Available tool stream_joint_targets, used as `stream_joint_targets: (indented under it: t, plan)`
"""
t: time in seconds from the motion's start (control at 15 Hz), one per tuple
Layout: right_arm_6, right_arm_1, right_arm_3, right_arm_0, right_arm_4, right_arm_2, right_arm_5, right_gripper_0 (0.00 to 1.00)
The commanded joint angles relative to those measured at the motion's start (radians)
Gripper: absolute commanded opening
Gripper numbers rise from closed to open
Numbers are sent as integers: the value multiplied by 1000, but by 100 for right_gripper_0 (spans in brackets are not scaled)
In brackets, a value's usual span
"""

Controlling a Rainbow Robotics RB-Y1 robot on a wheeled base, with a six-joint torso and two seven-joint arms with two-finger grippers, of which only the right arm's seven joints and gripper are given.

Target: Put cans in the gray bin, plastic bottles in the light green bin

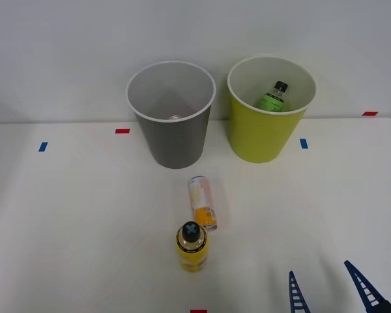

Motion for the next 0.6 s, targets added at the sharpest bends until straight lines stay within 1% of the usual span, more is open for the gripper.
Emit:
stream_joint_targets:
  t: [0.07, 0.33, 0.4, 0.47, 0.6]
  plan:
    - [-4, 25, 0, -21, 46, -8, 29, 100]
    - [-13, 42, 0, -36, 35, -4, 78, 100]
    - [-18, 42, 18, -38, 18, -1, 78, 100]
    - [-8, 47, 66, -52, -26, 2, 53, 100]
    - [1, 48, 100, -70, -51, -4, 27, 100]
